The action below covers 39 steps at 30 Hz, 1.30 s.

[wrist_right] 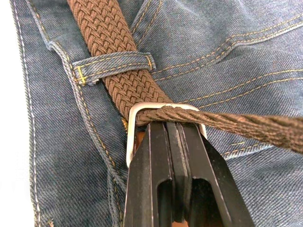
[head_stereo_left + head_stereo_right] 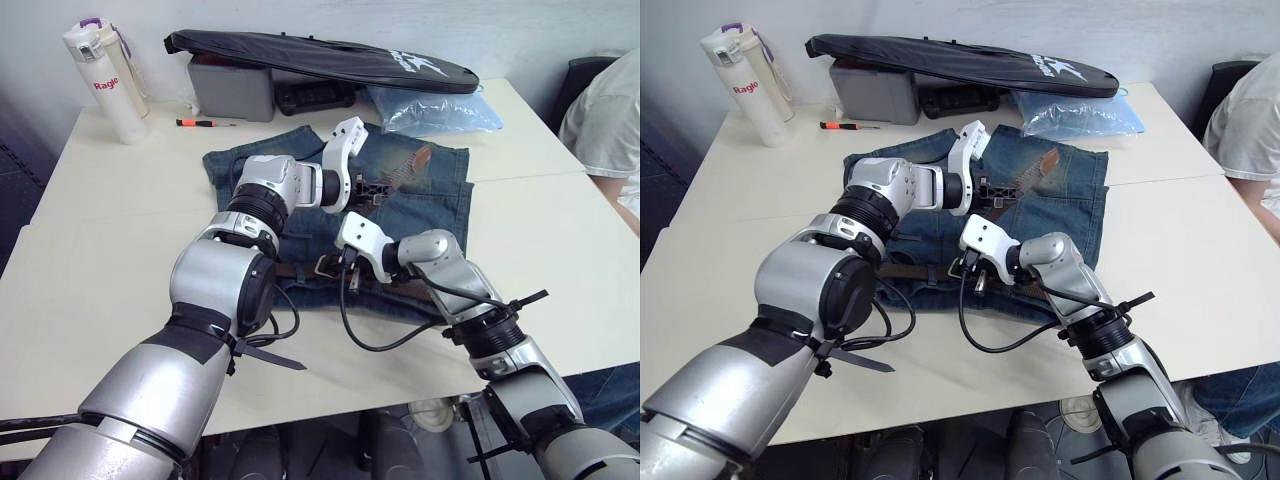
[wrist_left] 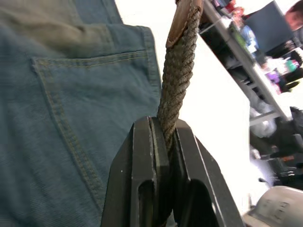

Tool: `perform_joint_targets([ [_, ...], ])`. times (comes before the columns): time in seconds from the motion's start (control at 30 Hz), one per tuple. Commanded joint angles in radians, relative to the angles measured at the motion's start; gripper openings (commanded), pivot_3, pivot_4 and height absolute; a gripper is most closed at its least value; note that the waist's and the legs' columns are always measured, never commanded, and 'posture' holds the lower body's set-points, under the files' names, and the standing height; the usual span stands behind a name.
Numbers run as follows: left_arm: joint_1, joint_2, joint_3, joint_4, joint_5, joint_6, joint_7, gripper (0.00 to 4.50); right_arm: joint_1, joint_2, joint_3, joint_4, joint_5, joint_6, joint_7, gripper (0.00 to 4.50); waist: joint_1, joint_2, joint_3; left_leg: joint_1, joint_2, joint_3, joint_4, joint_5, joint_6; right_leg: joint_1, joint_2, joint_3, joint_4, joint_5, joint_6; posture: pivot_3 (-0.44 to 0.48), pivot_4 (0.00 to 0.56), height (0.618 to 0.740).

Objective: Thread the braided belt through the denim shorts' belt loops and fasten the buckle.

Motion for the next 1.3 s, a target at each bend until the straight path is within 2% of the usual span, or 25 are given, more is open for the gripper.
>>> perform_joint_targets([
  [0.03, -0.117, -0.09, -0.079, -0.064, 0.07, -0.181, -0.029, 0.0, 0.129, 0.024, 0.252, 0.122, -0.061, 0.076, 0.086, 0.05, 0.001, 0.0, -0.001, 0.0, 0.0, 0.0, 0.0, 0.0, 0.0, 0.0, 0.0, 0.0, 0.0, 0.0, 0.0, 0.0, 0.15, 0.74],
  [0.17, -0.162, -0.119, -0.096, -0.042, 0.105, -0.258, 0.034, 0.0, 0.119, 0.032, 0.26, 0.132, -0.071, 0.067, 0.099, 0.05, 0.003, -0.001, -0.002, 0.0, 0.0, 0.0, 0.0, 0.0, 0.0, 0.0, 0.0, 0.0, 0.0, 0.0, 0.0, 0.0, 0.15, 0.74],
  [0.3, -0.205, -0.137, -0.142, -0.038, 0.158, -0.338, 0.049, 0.0, 0.13, 0.024, 0.269, 0.108, -0.07, 0.075, 0.118, 0.05, 0.004, 0.0, -0.007, 0.0, 0.0, 0.0, 0.0, 0.0, 0.0, 0.0, 0.0, 0.0, -0.001, 0.0, 0.0, 0.0, 0.15, 0.74],
  [0.5, -0.208, -0.135, -0.152, -0.026, 0.183, -0.375, 0.047, 0.0, 0.138, -0.008, 0.26, 0.06, -0.069, 0.085, 0.147, 0.05, 0.005, 0.003, -0.01, 0.001, 0.0, 0.0, -0.003, 0.0, 0.0, 0.001, 0.0, 0.0, -0.003, 0.0, 0.0, 0.0, 0.15, 0.74],
  [0.7, -0.139, -0.073, -0.167, -0.034, 0.206, -0.365, 0.007, 0.0, 0.123, -0.072, 0.141, -0.045, -0.012, 0.139, 0.163, 0.05, 0.009, 0.003, -0.01, 0.0, 0.0, 0.0, -0.004, 0.0, 0.0, 0.0, 0.0, -0.001, -0.004, 0.0, 0.0, 0.0, 0.15, 0.74],
  [0.87, -0.072, -0.036, -0.171, -0.04, 0.213, -0.338, -0.013, 0.0, 0.102, -0.129, 0.037, -0.164, 0.064, 0.232, 0.156, 0.05, 0.034, 0.004, -0.008, -0.005, 0.0, 0.0, -0.007, -0.001, 0.001, -0.002, 0.0, -0.007, -0.01, 0.0, 0.0, 0.0, 0.15, 0.74],
  [1.13, 0.026, -0.02, -0.195, -0.094, 0.228, -0.296, -0.026, 0.0, 0.062, -0.201, -0.08, -0.344, 0.226, 0.41, 0.141, 0.05, 0.034, 0.003, 0.001, -0.012, 0.0, 0.0, -0.006, -0.002, 0.002, -0.007, -0.001, -0.012, -0.013, 0.0, 0.0, 0.0, 0.15, 0.74],
  [1.3, 0.061, -0.005, -0.208, -0.129, 0.231, -0.28, -0.037, 0.0, 0.059, -0.228, -0.151, -0.413, 0.286, 0.477, 0.083, 0.05, 0.033, 0.004, 0.009, -0.012, 0.0, 0.0, -0.006, -0.002, 0.002, -0.007, -0.001, -0.012, -0.012, 0.0, 0.0, 0.0, 0.15, 0.74],
])
